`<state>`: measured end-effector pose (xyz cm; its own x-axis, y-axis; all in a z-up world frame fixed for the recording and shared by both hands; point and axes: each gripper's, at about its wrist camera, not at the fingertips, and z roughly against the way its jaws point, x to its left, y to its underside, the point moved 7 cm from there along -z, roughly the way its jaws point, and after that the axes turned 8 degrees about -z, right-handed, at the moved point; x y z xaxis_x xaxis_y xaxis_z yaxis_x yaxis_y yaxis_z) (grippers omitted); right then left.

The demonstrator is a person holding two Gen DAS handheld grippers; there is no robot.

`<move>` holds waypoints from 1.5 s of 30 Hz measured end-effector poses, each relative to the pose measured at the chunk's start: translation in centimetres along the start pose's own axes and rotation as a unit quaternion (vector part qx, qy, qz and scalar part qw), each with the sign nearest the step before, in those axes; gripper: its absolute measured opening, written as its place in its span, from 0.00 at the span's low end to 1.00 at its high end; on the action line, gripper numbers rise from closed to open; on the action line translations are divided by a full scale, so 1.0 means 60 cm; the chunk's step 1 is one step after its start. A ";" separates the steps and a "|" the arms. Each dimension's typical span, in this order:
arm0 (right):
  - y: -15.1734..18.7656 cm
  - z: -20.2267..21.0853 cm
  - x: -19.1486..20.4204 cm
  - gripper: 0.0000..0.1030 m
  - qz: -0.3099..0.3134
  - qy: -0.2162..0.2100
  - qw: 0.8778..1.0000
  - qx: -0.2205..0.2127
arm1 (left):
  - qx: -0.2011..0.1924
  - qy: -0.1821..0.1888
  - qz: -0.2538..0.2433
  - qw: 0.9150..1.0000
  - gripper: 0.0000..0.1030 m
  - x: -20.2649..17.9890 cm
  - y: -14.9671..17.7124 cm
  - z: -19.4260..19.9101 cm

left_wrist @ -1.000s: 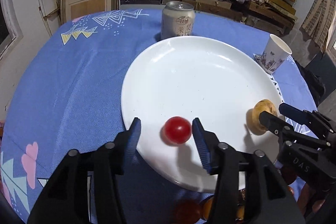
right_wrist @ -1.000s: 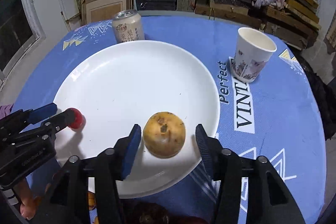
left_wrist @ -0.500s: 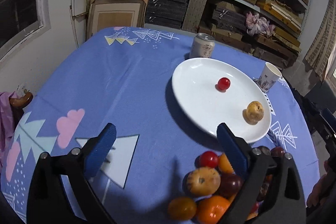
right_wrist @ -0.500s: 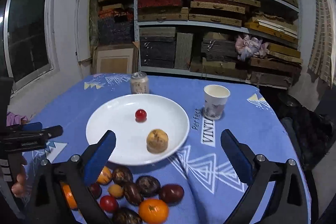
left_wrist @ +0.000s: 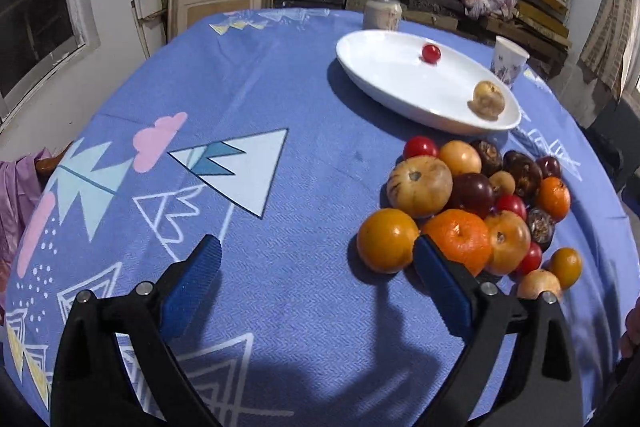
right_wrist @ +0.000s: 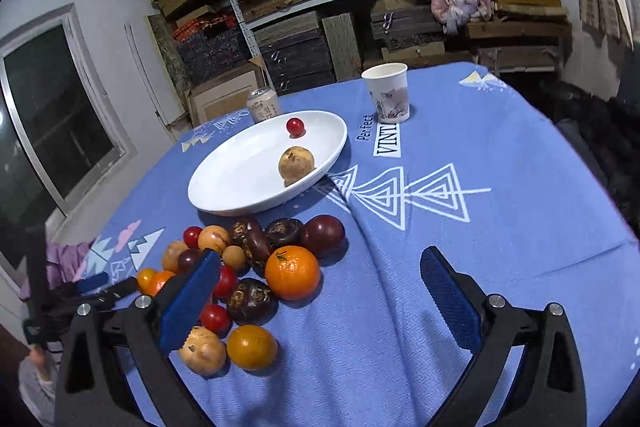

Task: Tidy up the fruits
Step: 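Move the left tool to a yellow-orange fruit while the right tool approaches a mandarin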

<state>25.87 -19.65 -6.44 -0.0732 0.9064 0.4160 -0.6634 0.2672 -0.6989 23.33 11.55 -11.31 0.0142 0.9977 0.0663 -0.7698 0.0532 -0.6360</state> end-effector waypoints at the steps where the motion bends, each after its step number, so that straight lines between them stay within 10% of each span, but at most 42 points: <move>1: -0.001 -0.002 -0.002 0.97 -0.007 -0.002 1.000 0.004 | 0.004 0.002 -0.002 1.000 0.92 -0.002 -0.001 -0.004; 13: 0.004 -0.016 -0.023 0.97 -0.050 0.004 0.999 0.019 | -0.007 -0.073 -0.024 0.997 0.96 0.022 -0.009 -0.010; 34: 0.052 -0.082 0.042 0.96 0.163 0.132 0.977 0.023 | 0.022 -0.032 -0.051 0.998 0.77 -0.012 -0.016 -0.061; 45: 0.052 -0.119 0.035 0.74 0.114 0.089 0.987 0.067 | 0.030 -0.011 -0.031 0.999 0.77 -0.007 -0.019 -0.071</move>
<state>28.95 -14.58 -11.90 -0.1083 0.9842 0.1402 -0.7383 0.0148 -0.6743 26.94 11.24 -13.91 0.0483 0.9914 0.1215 -0.8051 0.1106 -0.5827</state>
